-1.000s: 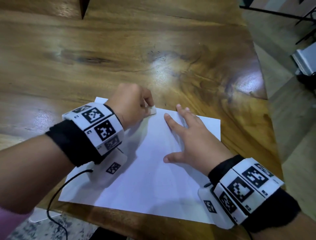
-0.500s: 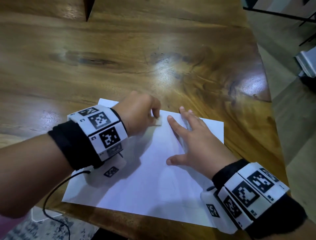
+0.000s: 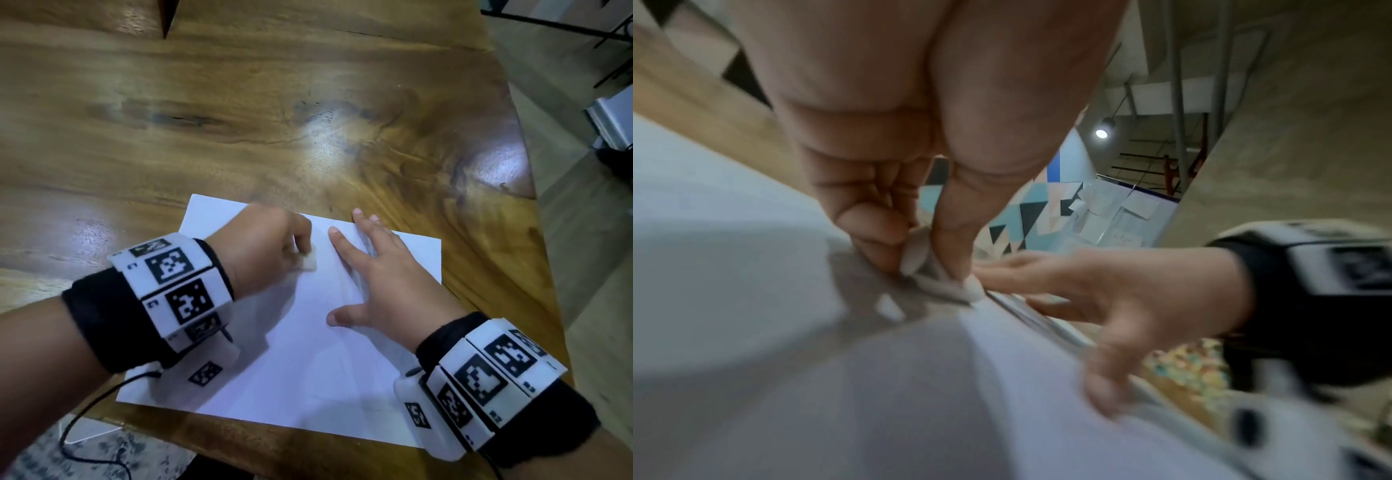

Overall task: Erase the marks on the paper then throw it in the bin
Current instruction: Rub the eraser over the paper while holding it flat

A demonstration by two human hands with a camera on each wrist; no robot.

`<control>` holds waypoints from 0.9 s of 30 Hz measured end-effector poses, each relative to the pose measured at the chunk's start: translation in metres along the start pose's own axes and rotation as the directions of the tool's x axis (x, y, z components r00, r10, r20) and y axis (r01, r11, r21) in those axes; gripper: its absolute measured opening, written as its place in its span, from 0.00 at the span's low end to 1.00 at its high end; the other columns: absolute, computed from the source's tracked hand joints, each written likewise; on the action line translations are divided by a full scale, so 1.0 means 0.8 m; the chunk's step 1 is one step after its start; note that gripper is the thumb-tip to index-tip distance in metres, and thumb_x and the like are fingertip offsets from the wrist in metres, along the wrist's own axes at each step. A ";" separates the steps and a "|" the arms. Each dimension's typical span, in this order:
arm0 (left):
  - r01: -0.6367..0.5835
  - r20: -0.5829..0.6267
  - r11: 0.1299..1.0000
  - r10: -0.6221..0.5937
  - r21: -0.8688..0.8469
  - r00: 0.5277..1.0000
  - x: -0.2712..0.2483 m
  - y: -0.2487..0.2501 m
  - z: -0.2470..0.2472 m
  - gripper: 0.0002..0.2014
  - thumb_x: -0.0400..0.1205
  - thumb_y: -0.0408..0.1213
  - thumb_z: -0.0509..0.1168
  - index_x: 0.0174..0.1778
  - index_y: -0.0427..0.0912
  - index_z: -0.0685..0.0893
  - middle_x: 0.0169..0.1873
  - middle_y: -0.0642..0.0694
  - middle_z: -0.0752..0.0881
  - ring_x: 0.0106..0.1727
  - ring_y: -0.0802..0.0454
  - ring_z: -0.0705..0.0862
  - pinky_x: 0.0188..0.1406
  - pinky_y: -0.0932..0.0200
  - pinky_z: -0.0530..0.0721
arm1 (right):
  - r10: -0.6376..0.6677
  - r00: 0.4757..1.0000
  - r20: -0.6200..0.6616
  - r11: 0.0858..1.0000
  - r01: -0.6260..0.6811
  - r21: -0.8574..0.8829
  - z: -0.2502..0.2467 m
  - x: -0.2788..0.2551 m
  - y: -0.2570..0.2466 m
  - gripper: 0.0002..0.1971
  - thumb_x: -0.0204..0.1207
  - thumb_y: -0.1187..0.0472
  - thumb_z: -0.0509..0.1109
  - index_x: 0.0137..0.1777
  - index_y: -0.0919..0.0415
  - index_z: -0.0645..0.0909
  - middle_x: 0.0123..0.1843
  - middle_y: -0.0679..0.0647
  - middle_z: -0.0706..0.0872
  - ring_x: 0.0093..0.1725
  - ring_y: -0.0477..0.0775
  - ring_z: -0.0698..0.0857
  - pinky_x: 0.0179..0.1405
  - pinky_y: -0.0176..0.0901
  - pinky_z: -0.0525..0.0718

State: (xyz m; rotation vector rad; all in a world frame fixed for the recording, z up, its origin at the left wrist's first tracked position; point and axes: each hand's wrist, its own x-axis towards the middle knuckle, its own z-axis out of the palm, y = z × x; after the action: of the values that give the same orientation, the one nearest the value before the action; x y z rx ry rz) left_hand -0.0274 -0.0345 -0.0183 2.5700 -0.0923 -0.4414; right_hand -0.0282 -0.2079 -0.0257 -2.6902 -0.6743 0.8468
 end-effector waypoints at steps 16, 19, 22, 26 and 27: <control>-0.057 0.098 0.997 0.053 0.043 0.994 -0.017 0.003 0.001 0.02 0.72 0.36 0.69 0.38 0.45 0.86 0.26 0.56 0.79 0.29 0.60 0.74 0.30 0.69 0.70 | -0.002 1.000 -0.005 1.000 0.002 0.019 0.000 -0.001 0.001 0.54 0.65 0.41 0.76 0.82 0.41 0.42 0.83 0.46 0.30 0.82 0.46 0.32 0.79 0.40 0.39; 0.008 0.033 0.999 -0.009 0.050 0.999 -0.002 -0.001 -0.009 0.07 0.72 0.31 0.66 0.41 0.46 0.87 0.29 0.53 0.81 0.32 0.54 0.76 0.27 0.64 0.68 | -0.003 1.000 -0.008 1.000 0.003 0.029 -0.001 -0.002 0.000 0.54 0.64 0.41 0.76 0.82 0.41 0.43 0.83 0.46 0.31 0.82 0.46 0.33 0.79 0.40 0.39; 0.113 -0.152 0.993 -0.117 -0.031 0.981 0.019 0.004 -0.019 0.06 0.73 0.34 0.69 0.44 0.42 0.86 0.33 0.47 0.81 0.39 0.50 0.76 0.37 0.64 0.68 | -0.004 1.000 -0.008 1.000 0.005 0.027 0.000 -0.003 0.000 0.53 0.64 0.41 0.76 0.82 0.42 0.43 0.83 0.46 0.31 0.82 0.46 0.33 0.79 0.39 0.39; -0.033 0.032 0.999 0.035 -0.040 0.999 0.001 0.022 0.007 0.05 0.73 0.35 0.67 0.43 0.41 0.85 0.23 0.58 0.75 0.27 0.62 0.74 0.29 0.71 0.69 | 0.005 1.000 -0.016 1.000 -0.004 0.025 0.001 0.000 0.000 0.54 0.64 0.41 0.77 0.82 0.41 0.43 0.83 0.45 0.31 0.82 0.46 0.33 0.79 0.39 0.38; -0.046 0.065 0.998 0.048 -0.032 0.997 0.001 0.023 0.008 0.05 0.73 0.35 0.68 0.43 0.41 0.85 0.22 0.59 0.74 0.27 0.63 0.73 0.28 0.71 0.68 | 0.006 1.000 -0.017 1.000 -0.006 0.023 0.002 0.000 0.000 0.54 0.64 0.41 0.77 0.82 0.41 0.43 0.83 0.46 0.31 0.82 0.46 0.33 0.79 0.39 0.39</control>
State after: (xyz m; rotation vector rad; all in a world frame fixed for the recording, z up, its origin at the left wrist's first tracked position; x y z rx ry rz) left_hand -0.0285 -0.0539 -0.0142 2.5183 -0.1682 -0.5058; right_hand -0.0286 -0.2079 -0.0271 -2.6775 -0.6498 0.8273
